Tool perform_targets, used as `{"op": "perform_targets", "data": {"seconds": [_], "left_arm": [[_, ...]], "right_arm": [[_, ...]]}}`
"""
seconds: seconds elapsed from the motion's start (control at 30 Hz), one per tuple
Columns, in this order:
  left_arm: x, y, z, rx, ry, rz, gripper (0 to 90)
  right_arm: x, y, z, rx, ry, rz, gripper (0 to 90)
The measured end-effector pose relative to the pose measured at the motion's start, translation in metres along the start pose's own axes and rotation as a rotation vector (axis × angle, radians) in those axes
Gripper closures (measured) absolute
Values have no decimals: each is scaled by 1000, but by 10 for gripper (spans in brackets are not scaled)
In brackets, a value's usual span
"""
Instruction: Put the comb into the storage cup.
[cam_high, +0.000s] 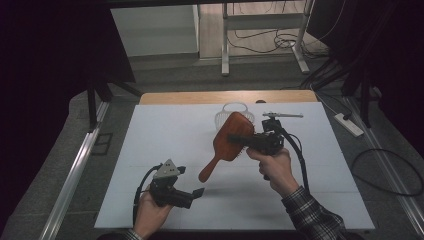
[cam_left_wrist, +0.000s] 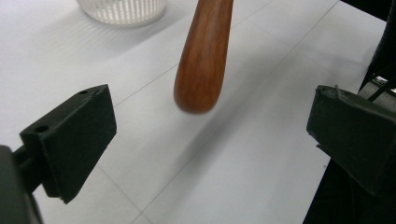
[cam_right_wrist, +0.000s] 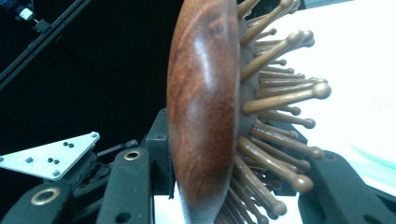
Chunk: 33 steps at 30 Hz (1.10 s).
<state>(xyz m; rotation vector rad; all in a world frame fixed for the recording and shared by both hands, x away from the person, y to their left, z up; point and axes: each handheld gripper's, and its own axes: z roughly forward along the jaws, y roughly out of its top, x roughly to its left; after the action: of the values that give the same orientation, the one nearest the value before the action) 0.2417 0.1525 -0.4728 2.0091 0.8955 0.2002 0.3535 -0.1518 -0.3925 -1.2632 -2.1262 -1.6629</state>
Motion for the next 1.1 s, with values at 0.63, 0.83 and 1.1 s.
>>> {"op": "perform_targets", "data": {"seconds": [0.63, 0.83, 1.1], "left_arm": [[11, -12, -21, -15, 1, -34, 13], [12, -18, -27, 3, 13, -40, 10], [16, -29, -41, 10, 43, -51, 7]], "right_arm": [[-12, 27, -8, -73, -63, 5, 534], [-14, 36, -11, -90, -79, 4, 533], [-17, 45, -13, -116, -105, 9, 533]]}}
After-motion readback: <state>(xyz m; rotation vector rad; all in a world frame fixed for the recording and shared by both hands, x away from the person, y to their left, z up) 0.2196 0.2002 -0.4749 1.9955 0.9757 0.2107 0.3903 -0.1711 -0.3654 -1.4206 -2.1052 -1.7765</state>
